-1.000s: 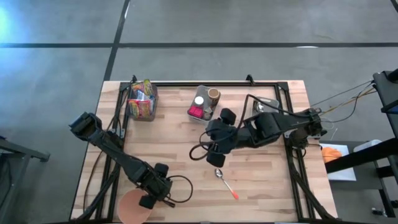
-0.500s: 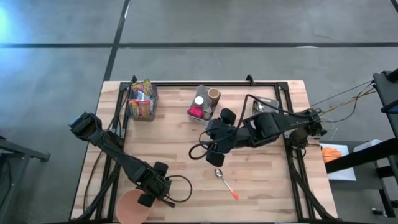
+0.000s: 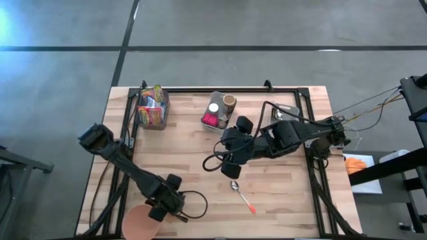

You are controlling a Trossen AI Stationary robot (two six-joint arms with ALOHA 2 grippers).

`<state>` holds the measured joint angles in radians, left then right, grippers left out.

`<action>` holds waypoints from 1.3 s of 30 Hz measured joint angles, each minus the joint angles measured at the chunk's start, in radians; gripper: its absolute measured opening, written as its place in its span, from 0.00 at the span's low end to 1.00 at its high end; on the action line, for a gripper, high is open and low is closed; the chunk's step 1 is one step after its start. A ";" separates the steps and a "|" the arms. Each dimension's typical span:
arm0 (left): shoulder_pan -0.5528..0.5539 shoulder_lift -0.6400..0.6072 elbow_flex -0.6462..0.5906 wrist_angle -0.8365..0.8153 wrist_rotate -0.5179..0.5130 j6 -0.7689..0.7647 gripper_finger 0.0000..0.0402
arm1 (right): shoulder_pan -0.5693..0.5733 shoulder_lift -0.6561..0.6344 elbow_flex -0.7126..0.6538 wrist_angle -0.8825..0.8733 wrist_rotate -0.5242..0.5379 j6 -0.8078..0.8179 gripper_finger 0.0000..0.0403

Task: Pick & Place Food Item
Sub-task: Put the brown seasoning bottle into the left gray bin

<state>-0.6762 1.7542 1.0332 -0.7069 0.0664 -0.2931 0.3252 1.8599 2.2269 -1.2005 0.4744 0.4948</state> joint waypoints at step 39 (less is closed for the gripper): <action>0.025 -0.010 -0.005 -0.022 0.005 -0.083 0.44 | 0.000 0.001 -0.026 -0.035 -0.011 0.030 0.59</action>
<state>-0.6509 1.7441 1.0283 -0.7292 0.0711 -0.3757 0.3252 1.8606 2.2005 -1.2352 0.4633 0.5247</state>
